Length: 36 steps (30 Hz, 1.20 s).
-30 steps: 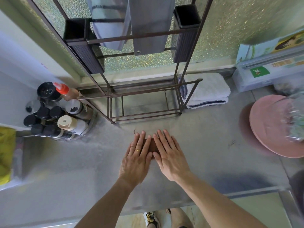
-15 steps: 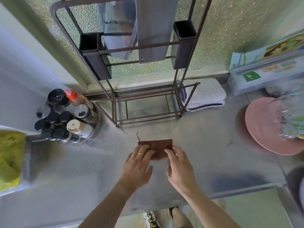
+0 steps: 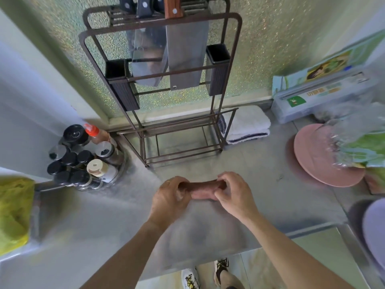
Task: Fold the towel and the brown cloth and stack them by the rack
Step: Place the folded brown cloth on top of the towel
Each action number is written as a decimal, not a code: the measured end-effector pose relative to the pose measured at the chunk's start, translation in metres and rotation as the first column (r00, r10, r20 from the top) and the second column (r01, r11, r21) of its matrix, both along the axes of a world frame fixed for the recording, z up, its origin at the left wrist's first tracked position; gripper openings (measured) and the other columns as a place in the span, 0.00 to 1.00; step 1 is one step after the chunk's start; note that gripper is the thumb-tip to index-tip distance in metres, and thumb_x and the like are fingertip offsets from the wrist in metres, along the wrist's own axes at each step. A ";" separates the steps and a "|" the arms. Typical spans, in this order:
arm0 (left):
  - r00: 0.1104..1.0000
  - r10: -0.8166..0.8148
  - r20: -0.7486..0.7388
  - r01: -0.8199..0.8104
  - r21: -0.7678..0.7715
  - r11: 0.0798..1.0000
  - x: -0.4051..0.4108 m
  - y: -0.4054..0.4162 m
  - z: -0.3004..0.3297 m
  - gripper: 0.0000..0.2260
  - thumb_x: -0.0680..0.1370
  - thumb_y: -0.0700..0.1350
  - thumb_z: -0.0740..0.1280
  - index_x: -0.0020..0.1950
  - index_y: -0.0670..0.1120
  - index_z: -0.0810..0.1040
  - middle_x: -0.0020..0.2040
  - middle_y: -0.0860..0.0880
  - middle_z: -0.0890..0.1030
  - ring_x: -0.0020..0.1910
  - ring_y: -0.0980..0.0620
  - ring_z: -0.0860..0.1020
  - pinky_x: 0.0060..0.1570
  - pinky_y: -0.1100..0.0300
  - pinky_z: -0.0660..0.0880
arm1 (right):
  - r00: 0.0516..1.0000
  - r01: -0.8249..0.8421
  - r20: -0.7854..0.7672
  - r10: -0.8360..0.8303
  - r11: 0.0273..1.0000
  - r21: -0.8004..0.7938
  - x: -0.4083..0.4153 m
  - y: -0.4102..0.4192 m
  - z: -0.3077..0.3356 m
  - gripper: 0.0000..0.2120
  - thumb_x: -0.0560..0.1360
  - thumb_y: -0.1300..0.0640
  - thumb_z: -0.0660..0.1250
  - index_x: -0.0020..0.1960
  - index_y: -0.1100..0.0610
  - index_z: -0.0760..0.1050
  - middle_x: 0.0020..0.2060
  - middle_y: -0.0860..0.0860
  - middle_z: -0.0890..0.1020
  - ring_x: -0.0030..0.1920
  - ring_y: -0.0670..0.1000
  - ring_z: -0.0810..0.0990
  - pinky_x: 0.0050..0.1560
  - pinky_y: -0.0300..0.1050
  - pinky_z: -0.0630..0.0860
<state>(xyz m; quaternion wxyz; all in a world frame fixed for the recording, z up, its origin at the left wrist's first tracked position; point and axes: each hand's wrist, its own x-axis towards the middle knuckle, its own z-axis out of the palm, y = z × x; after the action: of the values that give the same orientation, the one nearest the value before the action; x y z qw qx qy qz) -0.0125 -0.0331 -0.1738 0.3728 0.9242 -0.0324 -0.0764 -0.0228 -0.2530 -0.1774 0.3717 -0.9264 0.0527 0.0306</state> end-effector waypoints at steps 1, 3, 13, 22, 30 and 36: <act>0.996 0.052 -0.079 -0.062 -0.127 0.990 0.001 -0.005 0.007 0.11 0.72 0.44 0.70 0.53 0.54 0.80 0.47 0.56 0.85 0.46 0.56 0.82 0.49 0.61 0.79 | 0.993 0.081 -0.090 -0.073 0.992 0.094 0.000 -0.007 0.008 0.09 0.67 0.57 0.69 0.48 0.54 0.79 0.47 0.48 0.84 0.51 0.51 0.81 0.54 0.46 0.76; 0.968 0.122 -0.218 -0.194 -0.348 0.917 0.006 -0.020 0.019 0.12 0.72 0.45 0.72 0.54 0.55 0.79 0.46 0.53 0.86 0.44 0.56 0.84 0.46 0.57 0.80 | 0.959 0.221 -0.231 -0.168 0.947 0.232 0.002 -0.025 0.021 0.06 0.70 0.59 0.69 0.46 0.50 0.79 0.43 0.46 0.85 0.48 0.48 0.83 0.53 0.45 0.75; 0.929 0.132 -0.346 -0.306 -0.517 0.799 0.057 -0.152 0.048 0.07 0.80 0.42 0.68 0.51 0.55 0.79 0.47 0.48 0.82 0.47 0.41 0.85 0.44 0.57 0.83 | 0.831 0.522 -0.491 -0.260 0.668 0.530 0.065 -0.140 0.054 0.14 0.77 0.61 0.70 0.60 0.55 0.71 0.50 0.57 0.80 0.45 0.54 0.83 0.50 0.56 0.83; 0.971 0.230 -0.060 -0.238 -0.239 0.941 0.149 -0.251 0.038 0.14 0.79 0.42 0.65 0.63 0.55 0.76 0.57 0.50 0.79 0.51 0.54 0.78 0.52 0.57 0.75 | 0.905 0.403 -0.276 -0.323 0.860 0.314 0.186 -0.211 0.039 0.13 0.71 0.58 0.75 0.51 0.49 0.73 0.51 0.50 0.84 0.51 0.53 0.84 0.58 0.55 0.80; 0.930 0.357 -0.087 -0.354 0.052 0.934 0.197 -0.260 0.023 0.15 0.83 0.42 0.57 0.69 0.51 0.71 0.70 0.45 0.68 0.65 0.44 0.72 0.56 0.58 0.66 | 0.971 0.205 -0.164 -0.175 0.960 0.191 0.239 -0.189 0.012 0.13 0.73 0.57 0.73 0.55 0.57 0.76 0.48 0.51 0.81 0.49 0.53 0.80 0.48 0.41 0.68; 0.957 0.289 -0.028 -0.274 0.239 0.932 0.188 -0.262 0.009 0.15 0.79 0.36 0.59 0.65 0.46 0.72 0.72 0.42 0.65 0.69 0.41 0.66 0.61 0.44 0.77 | 0.986 0.088 -0.141 -0.083 0.996 0.030 0.228 -0.189 -0.002 0.14 0.73 0.56 0.72 0.56 0.57 0.75 0.52 0.54 0.80 0.53 0.57 0.79 0.56 0.51 0.75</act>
<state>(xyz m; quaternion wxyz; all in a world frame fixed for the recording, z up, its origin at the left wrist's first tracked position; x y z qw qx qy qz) 0.1754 -0.2954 -0.1650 0.2700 0.9537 0.1212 -0.0544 0.2054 -0.4420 -0.1793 0.3848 -0.9119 0.1178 0.0803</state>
